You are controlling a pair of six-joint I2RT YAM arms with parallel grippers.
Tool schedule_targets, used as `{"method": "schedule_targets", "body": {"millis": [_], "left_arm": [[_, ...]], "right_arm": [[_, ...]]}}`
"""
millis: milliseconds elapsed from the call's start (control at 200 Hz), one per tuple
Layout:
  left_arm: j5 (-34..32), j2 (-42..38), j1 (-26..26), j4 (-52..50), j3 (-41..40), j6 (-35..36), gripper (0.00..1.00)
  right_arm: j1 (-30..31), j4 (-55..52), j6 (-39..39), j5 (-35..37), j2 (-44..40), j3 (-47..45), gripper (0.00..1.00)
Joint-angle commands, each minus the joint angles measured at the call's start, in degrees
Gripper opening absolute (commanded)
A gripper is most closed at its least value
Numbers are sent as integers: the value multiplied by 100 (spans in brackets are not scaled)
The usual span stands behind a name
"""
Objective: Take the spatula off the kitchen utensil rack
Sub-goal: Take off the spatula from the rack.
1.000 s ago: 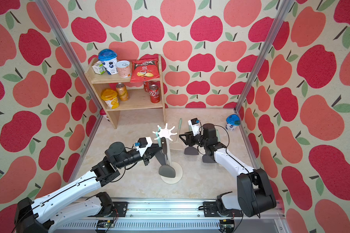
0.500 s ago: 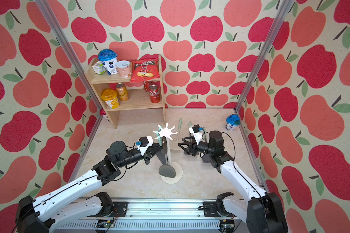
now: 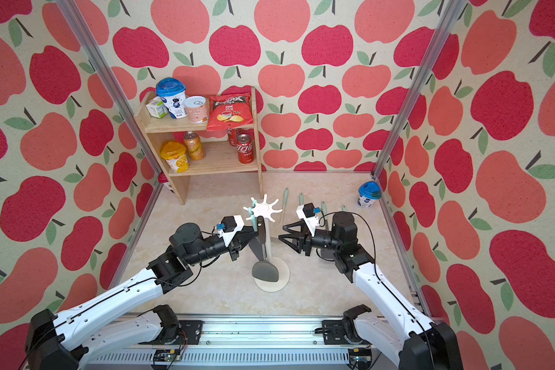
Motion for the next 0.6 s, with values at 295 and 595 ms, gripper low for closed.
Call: {"method": "schedule_targets", "body": {"millis": [295, 595], "left_arm": [[-99, 295, -5, -618, -30, -29, 0], [-73, 347, -34, -618, 23, -29, 0]], "right_arm": [[456, 346, 3, -174, 5, -240, 47], [559, 638, -6, -259, 264, -203, 46]]}}
